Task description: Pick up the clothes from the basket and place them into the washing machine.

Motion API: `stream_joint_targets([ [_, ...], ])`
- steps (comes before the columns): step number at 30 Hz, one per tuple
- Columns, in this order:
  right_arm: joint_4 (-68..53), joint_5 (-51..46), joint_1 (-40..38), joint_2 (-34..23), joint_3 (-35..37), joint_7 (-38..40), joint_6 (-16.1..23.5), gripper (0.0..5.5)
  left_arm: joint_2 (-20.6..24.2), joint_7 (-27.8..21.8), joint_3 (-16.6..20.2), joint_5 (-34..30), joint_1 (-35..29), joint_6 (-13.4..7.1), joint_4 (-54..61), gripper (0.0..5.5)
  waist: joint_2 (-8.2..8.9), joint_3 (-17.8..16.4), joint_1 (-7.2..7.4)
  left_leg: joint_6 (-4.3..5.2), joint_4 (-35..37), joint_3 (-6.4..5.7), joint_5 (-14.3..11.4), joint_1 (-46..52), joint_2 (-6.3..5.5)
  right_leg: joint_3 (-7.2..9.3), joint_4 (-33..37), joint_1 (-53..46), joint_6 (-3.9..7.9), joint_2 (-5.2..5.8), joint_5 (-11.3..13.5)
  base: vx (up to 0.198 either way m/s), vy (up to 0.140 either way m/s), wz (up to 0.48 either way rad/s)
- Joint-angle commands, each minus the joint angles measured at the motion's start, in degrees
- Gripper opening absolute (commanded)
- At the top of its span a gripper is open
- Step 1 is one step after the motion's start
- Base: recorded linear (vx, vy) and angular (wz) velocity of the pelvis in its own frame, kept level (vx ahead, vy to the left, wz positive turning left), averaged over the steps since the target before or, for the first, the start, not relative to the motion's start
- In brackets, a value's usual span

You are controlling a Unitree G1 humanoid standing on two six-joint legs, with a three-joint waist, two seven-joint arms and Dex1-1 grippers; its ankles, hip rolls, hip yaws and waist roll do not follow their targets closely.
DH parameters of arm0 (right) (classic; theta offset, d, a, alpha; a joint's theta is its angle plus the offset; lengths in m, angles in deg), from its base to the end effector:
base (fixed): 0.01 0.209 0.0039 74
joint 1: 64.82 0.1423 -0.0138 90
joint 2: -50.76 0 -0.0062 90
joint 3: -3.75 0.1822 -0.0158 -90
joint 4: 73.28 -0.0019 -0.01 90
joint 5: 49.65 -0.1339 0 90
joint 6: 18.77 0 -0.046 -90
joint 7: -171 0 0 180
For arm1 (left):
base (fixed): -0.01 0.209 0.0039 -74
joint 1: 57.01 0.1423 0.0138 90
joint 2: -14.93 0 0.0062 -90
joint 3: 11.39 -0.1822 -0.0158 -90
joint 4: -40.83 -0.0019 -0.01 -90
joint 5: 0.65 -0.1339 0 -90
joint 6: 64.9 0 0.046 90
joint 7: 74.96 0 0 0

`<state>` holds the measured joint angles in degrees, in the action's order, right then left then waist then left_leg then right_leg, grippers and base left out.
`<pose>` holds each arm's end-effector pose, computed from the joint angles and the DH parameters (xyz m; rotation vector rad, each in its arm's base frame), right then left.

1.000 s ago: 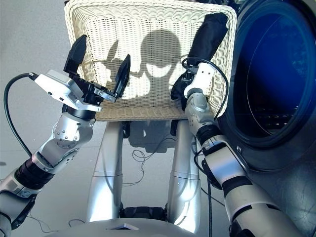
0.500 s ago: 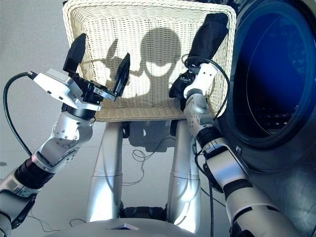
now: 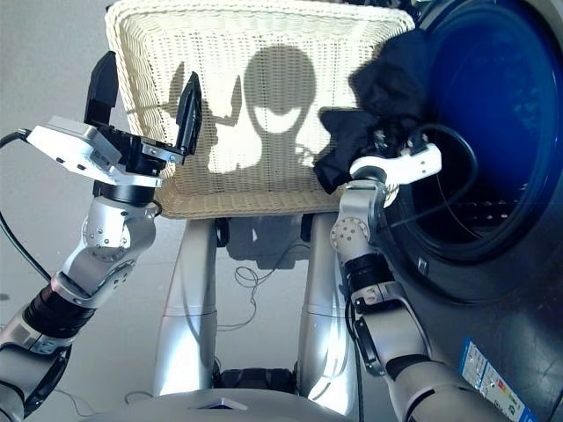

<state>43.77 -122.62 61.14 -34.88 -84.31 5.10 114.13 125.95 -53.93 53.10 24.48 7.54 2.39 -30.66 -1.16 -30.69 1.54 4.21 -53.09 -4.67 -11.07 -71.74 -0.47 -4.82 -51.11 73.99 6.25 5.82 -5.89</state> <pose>0.2981 -0.1946 0.1327 1.1723 -0.6471 -0.4963 0.2192 0.1387 0.1838 -0.0398 -0.8451 -0.3352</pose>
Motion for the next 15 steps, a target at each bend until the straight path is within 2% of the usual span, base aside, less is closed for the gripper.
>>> stream_joint_targets([
  [1,-1.47,2.55,0.44,-2.54,6.67,4.41,7.82,0.00,0.10,0.81,1.80,-2.91,-0.25,-5.01,6.54,5.50,-1.65,0.89,2.34,-5.00,7.06,6.06,4.10,1.84,-3.00,3.48,3.39,-2.31,-2.49,-2.20,1.25,0.000,0.000,0.000],
  [8,4.58,1.85,5.44,-6.51,10.41,8.37,9.91,0.00,0.93,1.08,1.96,-3.06,-1.68,-5.65,7.08,5.50,-1.57,0.89,1.99,-4.89,6.89,5.89,3.95,1.87,-3.02,2.87,4.02,-2.50,-2.39,-2.33,1.92,0.000,0.000,0.000],
  [15,11.40,4.00,10.49,-14.39,12.59,13.10,8.91,0.00,1.71,0.38,2.02,-2.84,-2.41,-6.01,7.44,5.50,-1.38,0.89,1.45,-4.65,6.80,5.80,3.95,2.23,-2.98,2.64,4.18,-3.01,-2.17,-2.13,2.27,0.000,0.000,0.000],
])
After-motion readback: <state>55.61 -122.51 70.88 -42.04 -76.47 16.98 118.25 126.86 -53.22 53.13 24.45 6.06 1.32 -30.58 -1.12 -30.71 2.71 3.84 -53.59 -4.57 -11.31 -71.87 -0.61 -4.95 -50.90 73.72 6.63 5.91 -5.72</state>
